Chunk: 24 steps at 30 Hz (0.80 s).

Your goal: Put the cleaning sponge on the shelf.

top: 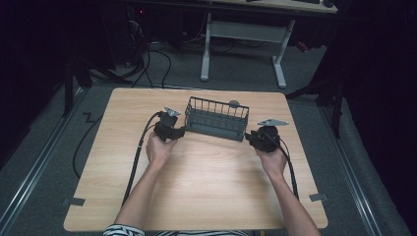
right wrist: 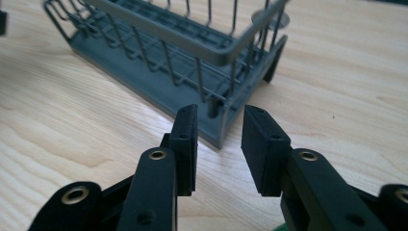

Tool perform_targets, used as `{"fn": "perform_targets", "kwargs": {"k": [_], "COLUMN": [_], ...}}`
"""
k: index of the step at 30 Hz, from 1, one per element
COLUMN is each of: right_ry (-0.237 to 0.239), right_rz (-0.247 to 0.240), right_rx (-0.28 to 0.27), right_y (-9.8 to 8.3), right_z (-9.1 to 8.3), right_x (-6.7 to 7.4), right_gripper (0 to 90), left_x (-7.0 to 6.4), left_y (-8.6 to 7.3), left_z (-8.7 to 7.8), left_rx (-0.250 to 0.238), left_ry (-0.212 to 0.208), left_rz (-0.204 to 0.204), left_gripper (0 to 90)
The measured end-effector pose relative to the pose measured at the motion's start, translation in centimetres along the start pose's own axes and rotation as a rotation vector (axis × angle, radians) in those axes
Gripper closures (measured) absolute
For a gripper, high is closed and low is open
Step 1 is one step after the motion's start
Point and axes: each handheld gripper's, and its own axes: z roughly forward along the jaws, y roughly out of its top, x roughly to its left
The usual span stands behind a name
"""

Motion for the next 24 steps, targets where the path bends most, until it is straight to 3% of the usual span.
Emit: {"fn": "perform_targets", "kwargs": {"k": [4,12,16,24], "right_ry": [-0.008,-0.027,-0.030,-0.031], "right_rz": [0.012,0.018,0.014,0.005], "right_rx": [0.037,0.084,0.089,0.090], "right_y": [-0.1,-0.2,-0.3,-0.3], "right_z": [1.1,2.8,2.9,3.3], "right_x": [-0.2,-0.3,-0.4,0.0], "right_gripper": [66.5,66.2,67.6,71.0], "left_x": [-0.1,0.2,-0.4,-0.9], "left_y": [0.1,-0.3,-0.1,0.1], "left_z": [0.6,2.1,2.5,3.6], "left_rx": [-0.027,-0.008,-0.021,0.010], "left_ry": [-0.001,-0.011,-0.010,0.007], "left_rz": [-0.007,-0.040,-0.027,-0.013], "left_gripper": [54.3,59.6,60.2,61.3]}}
